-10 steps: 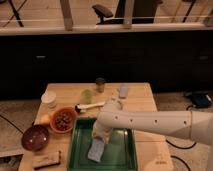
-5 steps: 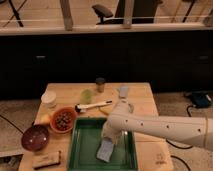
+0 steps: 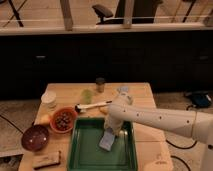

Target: Wipe tray with sponge

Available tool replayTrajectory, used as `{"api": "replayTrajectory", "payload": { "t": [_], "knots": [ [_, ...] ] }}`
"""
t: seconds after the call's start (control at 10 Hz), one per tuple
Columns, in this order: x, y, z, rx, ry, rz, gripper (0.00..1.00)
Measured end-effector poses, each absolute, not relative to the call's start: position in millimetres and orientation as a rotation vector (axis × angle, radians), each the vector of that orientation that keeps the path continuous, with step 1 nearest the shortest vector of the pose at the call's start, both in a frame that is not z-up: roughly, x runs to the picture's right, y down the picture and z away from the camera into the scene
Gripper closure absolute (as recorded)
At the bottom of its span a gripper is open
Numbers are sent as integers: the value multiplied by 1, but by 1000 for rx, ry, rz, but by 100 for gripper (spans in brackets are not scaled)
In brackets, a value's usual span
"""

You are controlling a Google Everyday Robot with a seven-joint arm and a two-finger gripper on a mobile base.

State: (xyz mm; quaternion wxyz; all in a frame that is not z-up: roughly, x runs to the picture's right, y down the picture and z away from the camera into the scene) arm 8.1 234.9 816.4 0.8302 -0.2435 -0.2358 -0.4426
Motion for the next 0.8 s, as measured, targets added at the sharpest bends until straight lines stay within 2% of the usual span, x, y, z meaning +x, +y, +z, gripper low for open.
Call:
{"api": "replayTrajectory", "payload": {
  "t": [0.4, 0.8],
  "knots": [
    [-41, 256, 789, -485, -611, -1062, 100],
    [-15, 278, 765, -499, -601, -1104, 100]
  ]
}}
